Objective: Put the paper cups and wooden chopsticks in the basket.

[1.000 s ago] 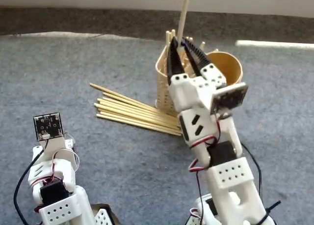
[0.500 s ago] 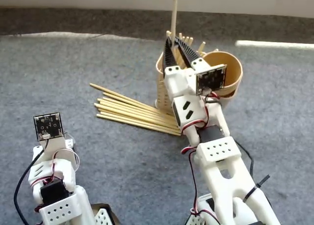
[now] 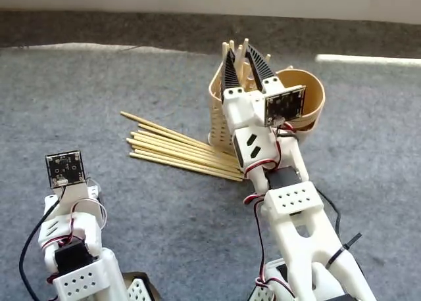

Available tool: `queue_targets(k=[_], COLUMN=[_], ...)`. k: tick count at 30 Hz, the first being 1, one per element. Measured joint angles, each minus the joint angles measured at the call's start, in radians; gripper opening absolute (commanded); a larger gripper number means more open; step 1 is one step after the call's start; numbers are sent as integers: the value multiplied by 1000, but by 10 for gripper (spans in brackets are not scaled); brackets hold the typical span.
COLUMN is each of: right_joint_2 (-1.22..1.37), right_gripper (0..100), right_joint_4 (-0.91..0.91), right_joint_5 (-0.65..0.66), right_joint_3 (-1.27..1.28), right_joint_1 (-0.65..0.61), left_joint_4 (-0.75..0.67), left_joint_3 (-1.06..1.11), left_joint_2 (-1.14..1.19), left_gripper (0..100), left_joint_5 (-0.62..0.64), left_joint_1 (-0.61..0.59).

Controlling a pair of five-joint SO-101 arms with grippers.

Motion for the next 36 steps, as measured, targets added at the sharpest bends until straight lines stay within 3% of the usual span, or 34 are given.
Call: queue_targets(k=[5,12,19,28,36], right_joint_2=[-95,-347,-459,-594,-514], right_gripper=[109,108,108,108,108], right_joint_4=[20,330,376,832,1192], right_joint_5=[-2,-3,-3,-3,-3], right_joint_3=[6,6,6,-157,-327], right_joint_1=[3,2,-12,-192,-287], left_joint_4=[0,0,0,0,0], left_joint_3=[0,0,0,0,0], left_joint_2=[0,0,0,0,0], left_gripper=[140,140,140,140,140], left_joint_5=[0,0,0,0,0], left_joint_1=[0,0,0,0,0])
